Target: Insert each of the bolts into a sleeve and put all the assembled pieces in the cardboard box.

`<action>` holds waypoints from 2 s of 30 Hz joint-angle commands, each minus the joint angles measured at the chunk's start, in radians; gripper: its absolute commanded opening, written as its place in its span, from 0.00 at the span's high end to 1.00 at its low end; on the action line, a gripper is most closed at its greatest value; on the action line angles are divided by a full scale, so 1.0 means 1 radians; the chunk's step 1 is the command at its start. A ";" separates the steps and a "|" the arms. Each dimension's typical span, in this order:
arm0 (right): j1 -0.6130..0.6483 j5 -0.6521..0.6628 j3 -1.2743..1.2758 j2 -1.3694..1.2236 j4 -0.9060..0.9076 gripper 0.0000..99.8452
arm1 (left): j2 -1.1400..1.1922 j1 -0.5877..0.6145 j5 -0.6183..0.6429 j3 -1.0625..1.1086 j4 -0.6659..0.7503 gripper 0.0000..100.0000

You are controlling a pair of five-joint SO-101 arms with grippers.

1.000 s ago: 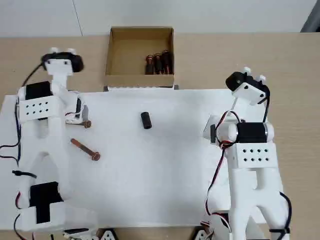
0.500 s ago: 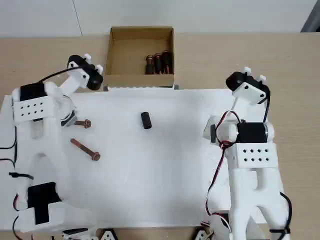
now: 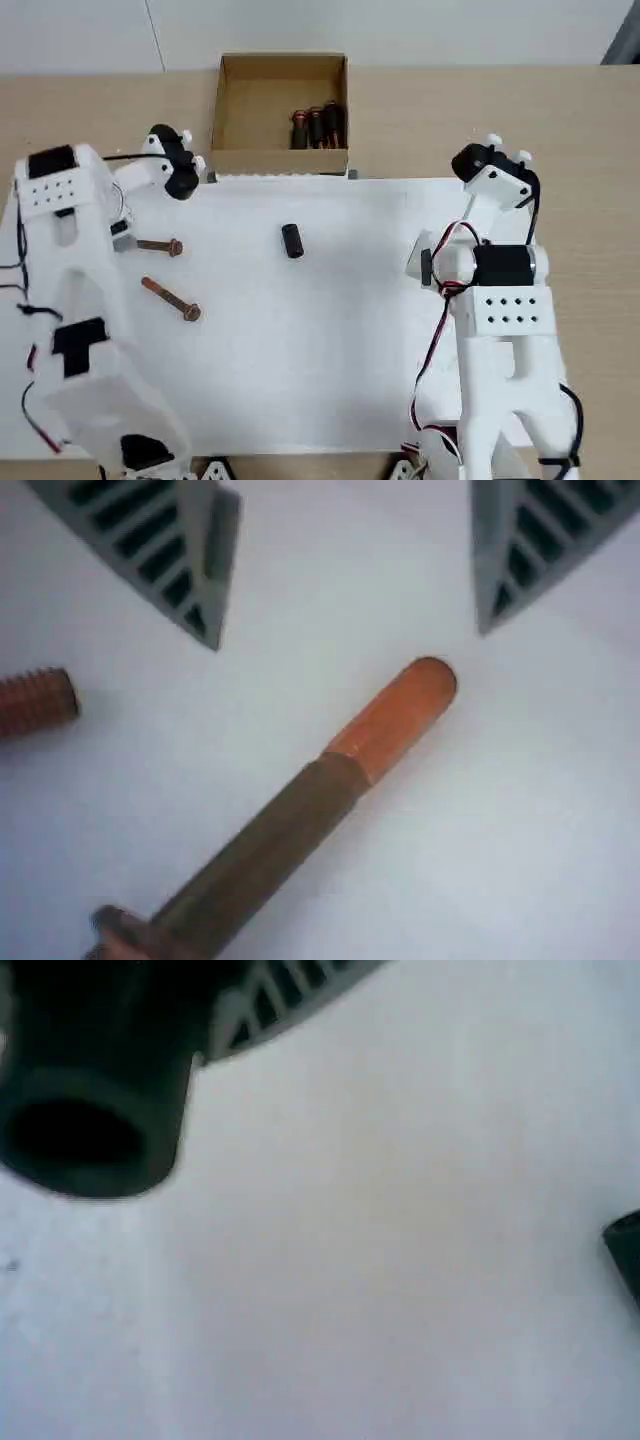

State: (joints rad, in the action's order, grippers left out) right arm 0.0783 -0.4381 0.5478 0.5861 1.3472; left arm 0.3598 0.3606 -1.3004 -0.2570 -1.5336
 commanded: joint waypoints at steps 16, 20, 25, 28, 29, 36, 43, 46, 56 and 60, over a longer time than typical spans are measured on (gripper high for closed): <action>0.001 0.003 0.080 0.038 -0.018 1.00 | 0.221 -0.086 -0.153 -0.315 -0.218 0.84; 0.001 0.003 0.080 0.038 -0.018 1.00 | 0.224 -0.089 -0.155 -0.305 -0.213 0.84; 0.001 0.003 0.080 0.038 -0.018 1.00 | 0.265 -0.089 -0.155 -0.312 -0.213 0.84; 0.001 0.003 0.080 0.038 -0.018 1.00 | 0.302 -0.089 -0.157 -0.312 -0.212 0.84; 0.001 0.003 0.080 0.038 -0.016 1.00 | 0.310 -0.089 -0.157 -0.312 -0.210 0.84; 0.001 0.003 0.080 0.038 -0.016 1.00 | 0.354 -0.089 -0.157 -0.312 -0.133 0.84; 0.001 0.003 0.080 0.038 -0.012 1.00 | 0.411 -0.091 -0.157 -0.312 -0.060 0.84; 0.001 0.003 0.080 0.038 -0.010 1.00 | 0.411 -0.100 -0.155 -0.312 -0.057 0.85; 0.001 0.003 0.080 0.039 -0.010 1.00 | 0.407 -0.121 -0.150 -0.312 -0.063 0.97; 0.001 0.003 0.080 0.053 -0.008 1.00 | 0.407 -0.121 -0.150 -0.323 -0.097 1.00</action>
State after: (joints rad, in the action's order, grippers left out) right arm 0.0798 -0.4381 0.6337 0.5861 1.3472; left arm 0.7695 0.2470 -1.3341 -0.5577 -1.6471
